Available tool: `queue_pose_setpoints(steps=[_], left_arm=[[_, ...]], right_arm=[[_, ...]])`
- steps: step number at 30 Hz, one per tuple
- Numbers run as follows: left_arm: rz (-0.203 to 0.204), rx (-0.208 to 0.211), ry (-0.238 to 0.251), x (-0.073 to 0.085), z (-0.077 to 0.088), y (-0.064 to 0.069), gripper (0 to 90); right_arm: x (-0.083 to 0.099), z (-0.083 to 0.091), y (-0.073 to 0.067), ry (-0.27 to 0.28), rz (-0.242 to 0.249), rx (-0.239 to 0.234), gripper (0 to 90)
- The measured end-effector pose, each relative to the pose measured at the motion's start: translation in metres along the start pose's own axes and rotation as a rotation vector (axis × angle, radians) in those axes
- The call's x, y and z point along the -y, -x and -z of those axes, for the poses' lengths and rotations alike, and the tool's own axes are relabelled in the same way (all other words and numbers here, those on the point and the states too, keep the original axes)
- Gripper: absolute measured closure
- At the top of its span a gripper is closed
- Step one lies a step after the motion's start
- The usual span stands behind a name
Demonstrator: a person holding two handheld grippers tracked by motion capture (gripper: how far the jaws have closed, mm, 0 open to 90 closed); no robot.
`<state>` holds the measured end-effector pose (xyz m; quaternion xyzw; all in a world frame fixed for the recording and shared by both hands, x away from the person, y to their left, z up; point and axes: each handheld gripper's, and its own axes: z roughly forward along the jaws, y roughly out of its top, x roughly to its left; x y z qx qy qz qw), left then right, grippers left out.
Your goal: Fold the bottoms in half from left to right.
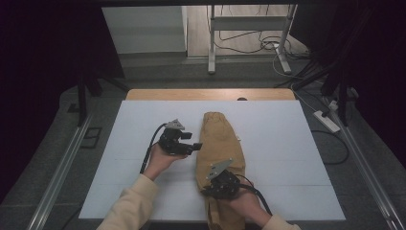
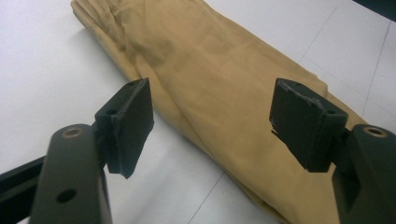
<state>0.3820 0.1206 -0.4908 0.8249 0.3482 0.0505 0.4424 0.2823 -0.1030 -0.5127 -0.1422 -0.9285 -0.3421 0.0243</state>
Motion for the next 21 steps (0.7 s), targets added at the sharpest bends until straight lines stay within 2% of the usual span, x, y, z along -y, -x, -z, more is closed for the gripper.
queue_pose_setpoints(steps=[7, 14, 15, 18, 21], left_arm=[[0.006, -0.002, 0.003, 0.000, 0.001, -0.001, 30.1], [0.006, -0.003, 0.004, 0.000, 0.002, -0.002, 30.0], [0.005, -0.003, 0.005, 0.000, 0.002, -0.002, 30.0], [0.005, -0.004, 0.004, 0.000, 0.003, -0.001, 29.7], [0.005, -0.005, 0.003, 0.000, 0.002, -0.002, 29.7]], right_arm=[[-0.003, -0.006, -0.011, -0.005, 0.032, -0.042, 85.6], [-0.003, -0.007, -0.012, 0.001, 0.037, -0.064, 83.3], [-0.003, -0.007, -0.012, 0.006, 0.039, -0.065, 80.5], [-0.005, -0.004, -0.013, 0.034, 0.050, -0.052, 61.7], [-0.007, 0.004, -0.012, 0.079, 0.032, -0.030, 51.6]])
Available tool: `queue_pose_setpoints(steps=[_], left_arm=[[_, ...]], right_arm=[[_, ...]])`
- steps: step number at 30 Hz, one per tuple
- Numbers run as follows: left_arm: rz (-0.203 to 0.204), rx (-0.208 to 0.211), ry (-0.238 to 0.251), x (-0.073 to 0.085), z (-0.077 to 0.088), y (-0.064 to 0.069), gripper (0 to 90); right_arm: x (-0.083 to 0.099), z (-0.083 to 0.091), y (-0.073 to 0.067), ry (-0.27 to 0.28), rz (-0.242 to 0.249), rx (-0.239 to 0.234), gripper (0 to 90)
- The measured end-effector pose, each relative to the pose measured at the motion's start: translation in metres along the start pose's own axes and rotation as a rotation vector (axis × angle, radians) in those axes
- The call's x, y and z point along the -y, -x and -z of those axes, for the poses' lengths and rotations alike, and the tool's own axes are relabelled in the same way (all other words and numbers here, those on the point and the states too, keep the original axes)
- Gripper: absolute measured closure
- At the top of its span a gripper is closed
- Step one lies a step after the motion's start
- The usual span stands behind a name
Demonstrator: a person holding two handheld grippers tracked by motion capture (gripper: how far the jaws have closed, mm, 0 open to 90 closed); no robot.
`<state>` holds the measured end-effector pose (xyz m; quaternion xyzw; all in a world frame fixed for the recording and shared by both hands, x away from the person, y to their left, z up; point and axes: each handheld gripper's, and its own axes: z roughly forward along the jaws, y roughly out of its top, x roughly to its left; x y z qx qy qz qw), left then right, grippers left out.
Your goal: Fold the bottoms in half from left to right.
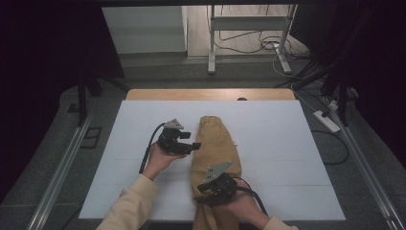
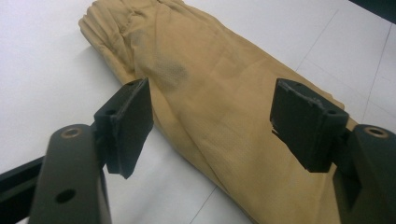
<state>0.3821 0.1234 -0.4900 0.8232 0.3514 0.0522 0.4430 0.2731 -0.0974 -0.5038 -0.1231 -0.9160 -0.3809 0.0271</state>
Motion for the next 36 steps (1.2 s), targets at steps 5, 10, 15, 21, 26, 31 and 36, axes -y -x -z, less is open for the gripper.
queue_pose_setpoints(steps=[5, 10, 15, 21, 26, 31, 36], left_arm=[[0.002, -0.003, 0.001, 0.000, 0.000, 0.000, 29.4], [0.002, -0.004, -0.003, 0.000, -0.001, -0.001, 29.4], [0.001, -0.007, -0.006, 0.000, -0.002, -0.001, 29.3], [0.000, -0.007, -0.006, 0.000, -0.001, -0.001, 29.2], [-0.001, -0.008, -0.007, 0.001, -0.002, -0.001, 29.2], [-0.003, -0.008, -0.012, 0.001, -0.002, -0.001, 29.2], [0.000, -0.008, -0.015, 0.001, -0.003, -0.001, 29.2]], right_arm=[[-0.004, 0.022, 0.011, 0.078, -0.039, 0.081, 44.9], [-0.003, 0.040, 0.026, 0.116, -0.077, 0.128, 42.1], [0.001, 0.048, 0.042, 0.128, -0.115, 0.168, 41.5], [0.002, 0.048, 0.057, 0.116, -0.143, 0.203, 40.1], [0.005, 0.048, 0.066, 0.102, -0.157, 0.227, 39.5], [0.009, 0.050, 0.075, 0.101, -0.182, 0.242, 39.0], [0.012, 0.052, 0.083, 0.095, -0.195, 0.254, 38.4]])
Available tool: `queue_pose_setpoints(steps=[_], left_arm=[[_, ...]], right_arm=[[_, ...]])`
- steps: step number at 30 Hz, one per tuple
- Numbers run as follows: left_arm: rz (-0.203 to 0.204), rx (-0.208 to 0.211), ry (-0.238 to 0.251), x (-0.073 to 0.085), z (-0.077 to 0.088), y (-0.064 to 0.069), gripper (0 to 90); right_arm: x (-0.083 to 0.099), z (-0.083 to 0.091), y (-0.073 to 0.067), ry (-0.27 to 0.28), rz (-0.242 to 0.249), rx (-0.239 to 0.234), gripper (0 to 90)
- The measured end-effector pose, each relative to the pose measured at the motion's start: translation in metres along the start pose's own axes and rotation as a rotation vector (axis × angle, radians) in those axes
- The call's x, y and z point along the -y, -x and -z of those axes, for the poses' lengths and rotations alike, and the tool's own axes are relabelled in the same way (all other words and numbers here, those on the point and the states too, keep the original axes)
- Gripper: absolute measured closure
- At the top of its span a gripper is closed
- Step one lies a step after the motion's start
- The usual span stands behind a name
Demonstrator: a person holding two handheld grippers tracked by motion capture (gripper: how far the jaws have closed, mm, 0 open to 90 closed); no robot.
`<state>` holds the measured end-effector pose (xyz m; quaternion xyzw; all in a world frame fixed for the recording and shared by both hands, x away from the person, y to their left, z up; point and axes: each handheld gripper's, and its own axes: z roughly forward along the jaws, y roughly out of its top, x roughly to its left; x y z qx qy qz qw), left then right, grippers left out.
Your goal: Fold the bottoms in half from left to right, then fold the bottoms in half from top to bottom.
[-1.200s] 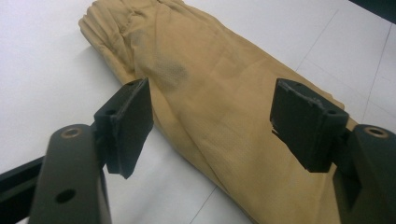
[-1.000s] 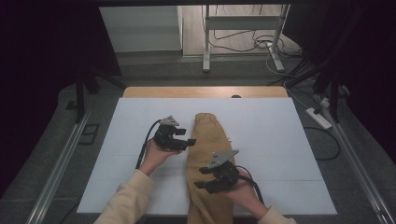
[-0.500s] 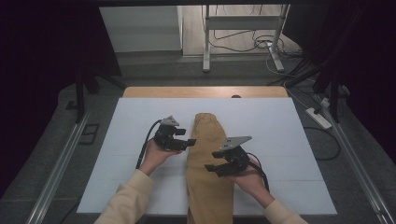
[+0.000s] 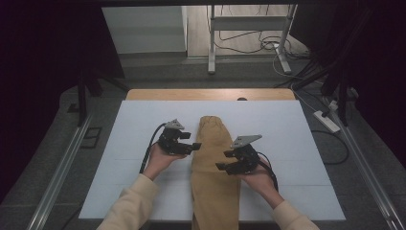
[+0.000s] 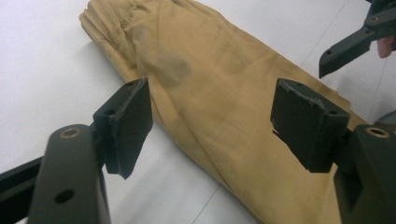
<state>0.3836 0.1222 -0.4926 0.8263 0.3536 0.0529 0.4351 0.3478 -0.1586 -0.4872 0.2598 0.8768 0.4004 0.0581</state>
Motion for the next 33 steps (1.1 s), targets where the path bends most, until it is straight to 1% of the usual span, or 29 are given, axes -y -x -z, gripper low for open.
queue_pose_setpoints(steps=[9, 13, 19, 24, 33], left_arm=[[0.006, 0.003, -0.002, 0.000, -0.001, 0.000, 29.1], [0.010, 0.003, -0.006, 0.001, -0.001, -0.002, 29.1], [0.015, 0.004, -0.005, 0.001, -0.001, -0.003, 29.0], [0.016, -0.003, -0.002, 0.001, -0.001, -0.003, 28.5], [0.016, -0.010, -0.013, 0.000, -0.006, -0.005, 28.6]], right_arm=[[0.002, 0.000, 0.012, -0.003, -0.023, 0.017, 37.3], [0.003, 0.002, 0.017, -0.011, -0.022, 0.034, 36.9], [0.002, 0.005, 0.024, -0.001, -0.033, 0.052, 36.9], [0.003, 0.006, 0.031, 0.000, -0.047, 0.062, 36.9], [0.002, 0.005, 0.042, 0.001, -0.055, 0.085, 36.8]])
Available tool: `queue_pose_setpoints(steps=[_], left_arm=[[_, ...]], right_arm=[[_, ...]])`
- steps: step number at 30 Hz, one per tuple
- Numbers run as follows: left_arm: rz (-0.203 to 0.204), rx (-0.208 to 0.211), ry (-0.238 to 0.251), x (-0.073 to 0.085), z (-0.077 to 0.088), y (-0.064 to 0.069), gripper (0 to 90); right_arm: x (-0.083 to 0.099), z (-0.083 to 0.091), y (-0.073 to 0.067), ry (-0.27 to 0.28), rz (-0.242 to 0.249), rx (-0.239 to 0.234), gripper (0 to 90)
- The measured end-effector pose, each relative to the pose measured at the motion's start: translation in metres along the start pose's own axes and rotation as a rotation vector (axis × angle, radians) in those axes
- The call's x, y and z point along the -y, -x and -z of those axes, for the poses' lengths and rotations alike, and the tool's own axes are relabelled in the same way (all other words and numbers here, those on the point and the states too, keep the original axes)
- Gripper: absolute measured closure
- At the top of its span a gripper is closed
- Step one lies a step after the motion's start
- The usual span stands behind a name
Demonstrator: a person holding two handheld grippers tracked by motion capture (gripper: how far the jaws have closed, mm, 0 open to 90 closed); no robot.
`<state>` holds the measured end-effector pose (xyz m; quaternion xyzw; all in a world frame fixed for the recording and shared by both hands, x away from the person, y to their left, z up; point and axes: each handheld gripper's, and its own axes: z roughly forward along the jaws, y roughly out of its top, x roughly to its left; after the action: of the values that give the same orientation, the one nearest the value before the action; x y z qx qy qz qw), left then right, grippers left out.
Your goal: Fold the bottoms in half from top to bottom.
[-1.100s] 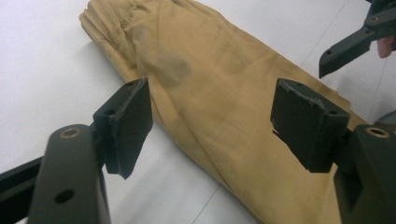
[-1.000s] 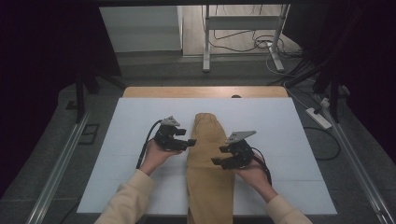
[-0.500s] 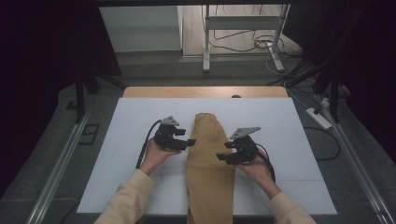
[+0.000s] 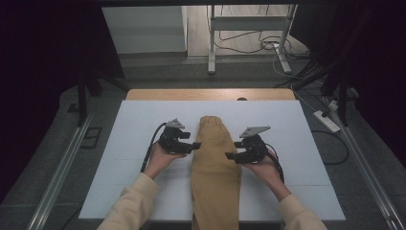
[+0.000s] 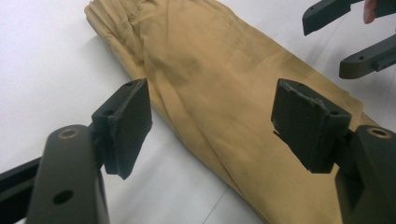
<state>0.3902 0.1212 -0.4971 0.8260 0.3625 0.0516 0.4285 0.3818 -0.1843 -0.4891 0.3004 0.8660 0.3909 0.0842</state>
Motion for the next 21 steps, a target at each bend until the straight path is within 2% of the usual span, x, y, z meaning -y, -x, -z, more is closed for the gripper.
queue_pose_setpoints(steps=[3, 11, 17, 19, 21], left_arm=[[0.003, -0.002, -0.007, -0.002, -0.003, -0.001, 28.5], [0.006, -0.004, -0.013, -0.011, -0.012, -0.006, 28.5], [0.030, -0.004, -0.015, -0.018, -0.020, -0.014, 28.5], [0.043, -0.016, -0.016, -0.020, -0.021, -0.017, 29.1], [0.051, -0.022, -0.019, -0.022, -0.023, -0.020, 29.0]], right_arm=[[-0.002, -0.001, 0.003, -0.009, -0.002, 0.008, 36.5], [-0.008, -0.004, 0.015, 0.010, -0.021, 0.028, 36.6], [-0.013, -0.013, 0.025, 0.011, -0.054, 0.031, 36.6], [-0.015, -0.016, 0.028, 0.008, -0.060, 0.037, 36.6], [-0.015, -0.018, 0.030, 0.027, -0.075, 0.040, 36.7]])
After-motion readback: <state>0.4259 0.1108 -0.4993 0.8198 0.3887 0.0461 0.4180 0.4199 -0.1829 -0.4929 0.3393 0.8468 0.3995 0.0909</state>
